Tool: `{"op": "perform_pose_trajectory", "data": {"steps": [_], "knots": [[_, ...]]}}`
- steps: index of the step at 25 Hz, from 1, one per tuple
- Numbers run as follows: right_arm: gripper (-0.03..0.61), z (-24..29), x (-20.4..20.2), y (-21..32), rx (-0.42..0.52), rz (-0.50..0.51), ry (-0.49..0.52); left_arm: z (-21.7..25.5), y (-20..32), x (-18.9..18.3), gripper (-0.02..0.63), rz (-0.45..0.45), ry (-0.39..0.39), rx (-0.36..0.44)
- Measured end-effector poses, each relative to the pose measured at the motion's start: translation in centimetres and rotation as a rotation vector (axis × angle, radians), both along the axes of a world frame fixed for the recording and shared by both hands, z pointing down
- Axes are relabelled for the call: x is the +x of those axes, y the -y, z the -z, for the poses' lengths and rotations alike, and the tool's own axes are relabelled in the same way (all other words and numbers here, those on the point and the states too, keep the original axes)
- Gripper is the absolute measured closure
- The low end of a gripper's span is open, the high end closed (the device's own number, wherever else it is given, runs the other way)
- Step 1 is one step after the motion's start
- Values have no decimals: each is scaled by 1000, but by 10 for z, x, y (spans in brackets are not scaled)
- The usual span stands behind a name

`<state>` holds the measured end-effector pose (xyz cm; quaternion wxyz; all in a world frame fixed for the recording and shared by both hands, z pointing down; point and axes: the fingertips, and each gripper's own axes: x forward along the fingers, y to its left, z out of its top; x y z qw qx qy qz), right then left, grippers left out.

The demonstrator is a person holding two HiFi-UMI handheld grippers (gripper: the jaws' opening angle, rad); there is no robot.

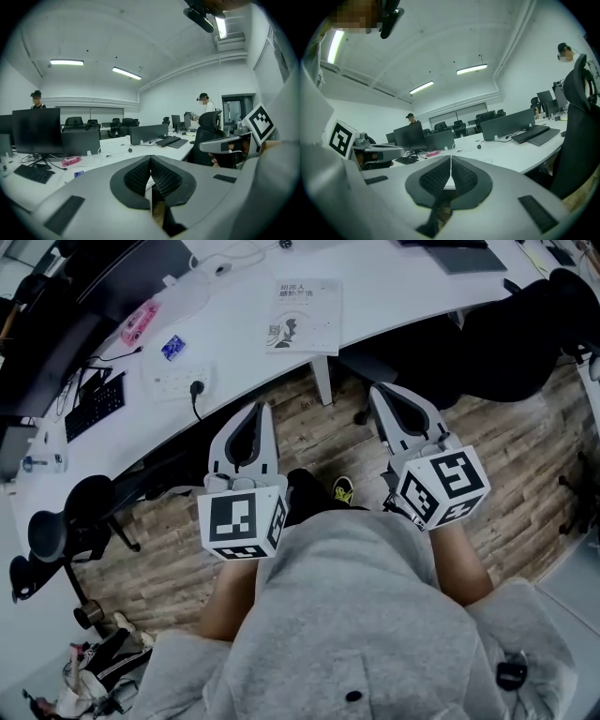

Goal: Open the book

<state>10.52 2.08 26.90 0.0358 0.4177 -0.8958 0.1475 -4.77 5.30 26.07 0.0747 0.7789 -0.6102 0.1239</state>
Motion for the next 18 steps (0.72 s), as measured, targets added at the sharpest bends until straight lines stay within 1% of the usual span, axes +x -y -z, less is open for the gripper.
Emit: {"op": "perform_pose_trajectory", "data": {"steps": [9, 18], "knots": [[551, -4, -8, 1, 1, 11, -11, -5, 5, -4, 604, -7, -8, 2], [551, -9, -15, 31, -13, -8, -29, -15, 35, -18, 604, -13, -21, -14]]}}
